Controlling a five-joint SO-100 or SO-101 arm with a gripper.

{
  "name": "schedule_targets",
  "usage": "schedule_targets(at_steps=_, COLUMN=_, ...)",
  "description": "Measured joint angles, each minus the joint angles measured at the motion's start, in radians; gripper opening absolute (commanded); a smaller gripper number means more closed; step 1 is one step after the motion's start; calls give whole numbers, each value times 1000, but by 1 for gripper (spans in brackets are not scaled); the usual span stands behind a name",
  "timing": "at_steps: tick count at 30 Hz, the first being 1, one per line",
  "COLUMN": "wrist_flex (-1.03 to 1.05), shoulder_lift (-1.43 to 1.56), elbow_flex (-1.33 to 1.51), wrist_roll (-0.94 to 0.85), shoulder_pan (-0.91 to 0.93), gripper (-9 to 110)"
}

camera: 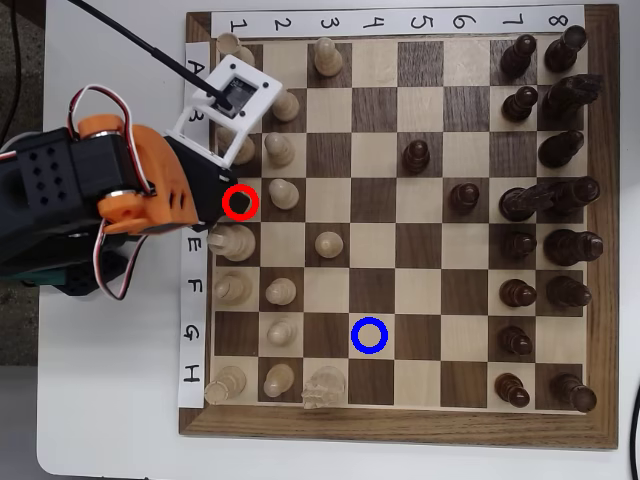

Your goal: Move the piece to destination

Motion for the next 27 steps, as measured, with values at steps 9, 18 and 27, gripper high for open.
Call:
schedule_targets(at_steps=9, wrist_flex=0, shoulder_lift=-2, elbow_flex=3, wrist_roll=0, shoulder_pan=2, gripper=10)
schedule_targets(at_steps=18, wrist_flex=0, shoulder_lift=-2, elbow_flex=3, wrist_roll=-5, shoulder_pan=2, gripper=7)
schedule_targets(at_steps=27, wrist_flex=-3, shoulder_lift=-2, elbow_flex=3, wrist_roll=-6, shoulder_pan=2, gripper=5)
